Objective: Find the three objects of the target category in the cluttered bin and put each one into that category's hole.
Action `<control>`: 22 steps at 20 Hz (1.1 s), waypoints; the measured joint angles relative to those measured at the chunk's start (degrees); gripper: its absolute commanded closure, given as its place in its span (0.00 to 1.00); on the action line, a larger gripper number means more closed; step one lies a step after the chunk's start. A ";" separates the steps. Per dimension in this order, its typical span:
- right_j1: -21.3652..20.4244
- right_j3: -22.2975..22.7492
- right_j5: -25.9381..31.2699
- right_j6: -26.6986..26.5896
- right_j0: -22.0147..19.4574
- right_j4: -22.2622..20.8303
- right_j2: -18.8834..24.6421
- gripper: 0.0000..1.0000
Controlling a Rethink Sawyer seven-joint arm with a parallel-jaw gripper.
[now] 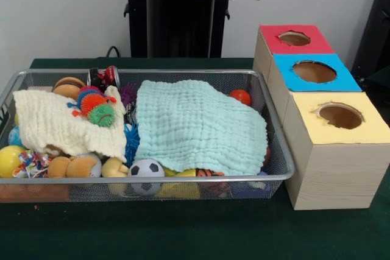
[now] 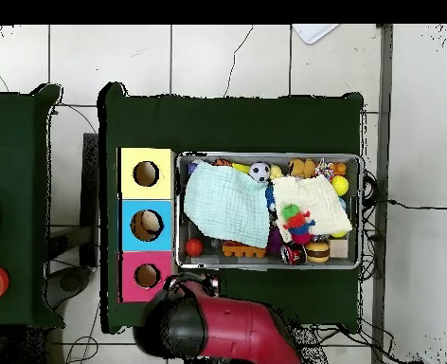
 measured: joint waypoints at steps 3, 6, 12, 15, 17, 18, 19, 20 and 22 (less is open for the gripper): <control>3.31 -0.01 -3.62 0.00 -4.87 -2.94 0.72 0.00; 6.64 -0.27 -5.95 0.00 -10.00 -6.71 1.96 0.00; 12.10 -2.56 -6.42 0.00 -18.19 -13.75 6.46 0.00; 14.23 -4.29 -6.42 0.00 -21.59 -15.79 10.13 0.00; 15.20 -5.57 -6.42 0.00 -23.13 -16.68 12.49 0.00; 15.56 -6.20 -6.43 0.00 -23.69 -17.04 13.57 0.00; 15.81 -6.82 -6.42 0.00 -24.07 -17.37 14.59 0.00; 15.95 -7.26 -6.43 0.00 -24.34 -17.65 15.40 0.00; 16.25 -8.34 -6.40 0.00 -24.84 -18.34 17.34 0.00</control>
